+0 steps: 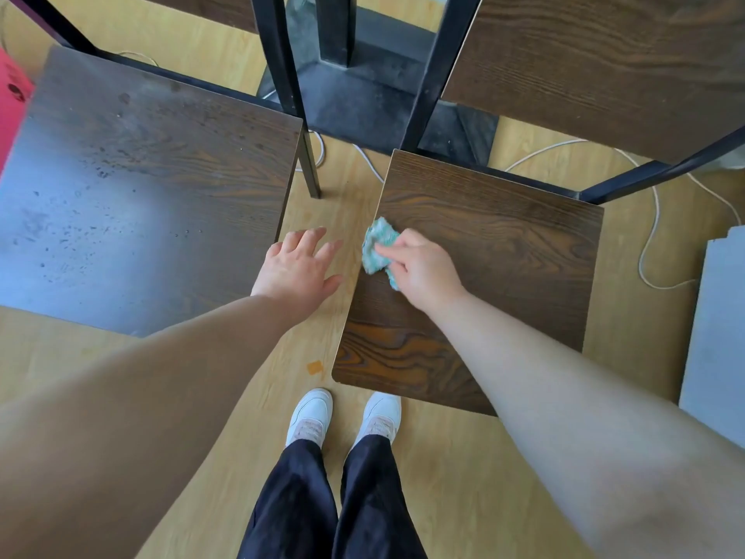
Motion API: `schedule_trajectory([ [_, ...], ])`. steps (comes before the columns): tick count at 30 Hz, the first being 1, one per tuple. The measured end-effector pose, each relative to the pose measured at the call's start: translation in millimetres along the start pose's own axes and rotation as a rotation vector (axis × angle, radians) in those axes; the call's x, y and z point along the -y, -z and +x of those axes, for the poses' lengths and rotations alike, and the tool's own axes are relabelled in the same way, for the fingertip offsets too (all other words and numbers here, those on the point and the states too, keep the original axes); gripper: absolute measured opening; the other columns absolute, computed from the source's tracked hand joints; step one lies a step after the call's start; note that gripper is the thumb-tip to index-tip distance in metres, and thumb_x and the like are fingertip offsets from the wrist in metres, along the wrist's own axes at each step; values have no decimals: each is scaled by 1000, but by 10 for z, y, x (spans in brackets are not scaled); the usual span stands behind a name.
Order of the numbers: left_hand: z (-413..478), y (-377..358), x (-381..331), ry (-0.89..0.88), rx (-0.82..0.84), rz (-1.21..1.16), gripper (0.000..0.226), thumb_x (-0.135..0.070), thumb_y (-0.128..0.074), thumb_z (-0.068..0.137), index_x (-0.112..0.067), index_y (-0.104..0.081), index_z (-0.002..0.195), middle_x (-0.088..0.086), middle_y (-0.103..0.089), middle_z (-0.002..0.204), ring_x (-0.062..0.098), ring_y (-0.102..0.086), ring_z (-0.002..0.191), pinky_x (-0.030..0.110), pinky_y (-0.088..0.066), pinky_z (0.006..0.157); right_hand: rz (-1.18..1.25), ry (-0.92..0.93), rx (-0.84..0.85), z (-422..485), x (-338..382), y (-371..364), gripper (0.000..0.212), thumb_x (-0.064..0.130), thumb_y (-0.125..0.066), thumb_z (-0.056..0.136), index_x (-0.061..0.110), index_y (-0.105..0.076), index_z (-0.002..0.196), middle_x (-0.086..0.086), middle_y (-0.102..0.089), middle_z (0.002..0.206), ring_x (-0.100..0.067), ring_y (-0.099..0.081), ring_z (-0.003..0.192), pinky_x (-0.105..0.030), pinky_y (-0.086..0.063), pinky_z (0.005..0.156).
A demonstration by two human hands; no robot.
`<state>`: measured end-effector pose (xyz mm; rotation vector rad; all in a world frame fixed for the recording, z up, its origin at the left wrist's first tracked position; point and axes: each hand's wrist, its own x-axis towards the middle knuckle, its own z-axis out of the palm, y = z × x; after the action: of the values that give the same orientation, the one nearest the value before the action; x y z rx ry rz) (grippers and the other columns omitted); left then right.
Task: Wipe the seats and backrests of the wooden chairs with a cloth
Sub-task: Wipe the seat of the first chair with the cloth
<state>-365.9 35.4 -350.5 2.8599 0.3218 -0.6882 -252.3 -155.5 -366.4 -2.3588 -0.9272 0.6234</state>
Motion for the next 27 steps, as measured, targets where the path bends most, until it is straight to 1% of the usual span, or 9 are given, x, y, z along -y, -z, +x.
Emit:
schedule_trajectory([
  [5, -64, 64, -53, -32, -6, 14, 63, -55, -40, 99, -29, -25, 154, 3, -23, 159, 30, -24, 143, 46, -31, 111, 57, 16, 71, -685, 204, -317, 30, 10, -61, 91, 20, -71, 118, 1, -56, 89, -19, -56, 77, -35, -50, 69],
  [11, -202, 62, -109, -83, -6, 54, 61, -54, -39, 100, -28, -25, 154, 3, -23, 158, 30, -24, 142, 46, -32, 112, -33, -10, 146, -1254, 412, -604, 37, 4, -62, 88, 18, -69, 122, -1, -59, 96, -22, -57, 85, -30, -51, 72],
  [15, -283, 128, -116, -119, -2, 79, 60, -53, -39, 101, -28, -26, 153, 4, -23, 158, 30, -23, 142, 46, -32, 111, -42, -56, 203, -1530, 511, -754, 42, 6, -61, 89, 23, -65, 127, 2, -56, 98, -20, -53, 88, -29, -49, 72],
  [17, -321, 187, -125, -135, -12, 95, 59, -53, -39, 100, -27, -28, 152, 4, -24, 158, 30, -24, 142, 46, -33, 111, -46, -151, 292, -1704, 531, -857, 34, 20, -57, 92, 28, -65, 124, 7, -52, 99, -16, -49, 90, -31, -49, 76],
  [19, -365, 260, -132, -156, -21, 106, 59, -53, -39, 101, -26, -29, 152, 5, -24, 158, 31, -24, 142, 47, -33, 111, -25, -231, 393, -1885, 536, -918, 33, 47, -49, 88, 30, -67, 110, 10, -54, 96, -16, -50, 90, -33, -49, 80],
  [20, -386, 300, -132, -170, -21, 113, 59, -54, -38, 101, -26, -29, 152, 5, -24, 158, 31, -24, 142, 47, -33, 111, -106, -213, 405, -1980, 539, -891, 32, 51, -50, 86, 28, -66, 101, 10, -56, 92, -17, -52, 88, -32, -48, 80],
  [22, -434, 377, -109, -192, -21, 134, 59, -55, -37, 101, -27, -28, 152, 4, -24, 158, 30, -23, 142, 47, -33, 111, -152, -250, 323, -2193, 518, -830, 19, 41, -56, 90, 25, -65, 95, 12, -55, 84, -8, -53, 79, -22, -45, 72],
  [24, -491, 425, -80, -213, -17, 153, 60, -55, -37, 101, -27, -28, 152, 4, -24, 158, 30, -23, 142, 47, -33, 111, -70, -401, 206, -2371, 481, -763, 20, 23, -55, 94, 21, -69, 108, 12, -56, 88, -1, -55, 77, -13, -43, 67],
  [27, -531, 443, -62, -229, -17, 176, 61, -56, -37, 100, -27, -29, 152, 4, -24, 158, 30, -24, 142, 47, -33, 111, 80, -556, -85, -2646, 397, -611, 36, 2, -54, 92, 20, -70, 118, 7, -58, 102, -11, -58, 85, -21, -45, 72],
])
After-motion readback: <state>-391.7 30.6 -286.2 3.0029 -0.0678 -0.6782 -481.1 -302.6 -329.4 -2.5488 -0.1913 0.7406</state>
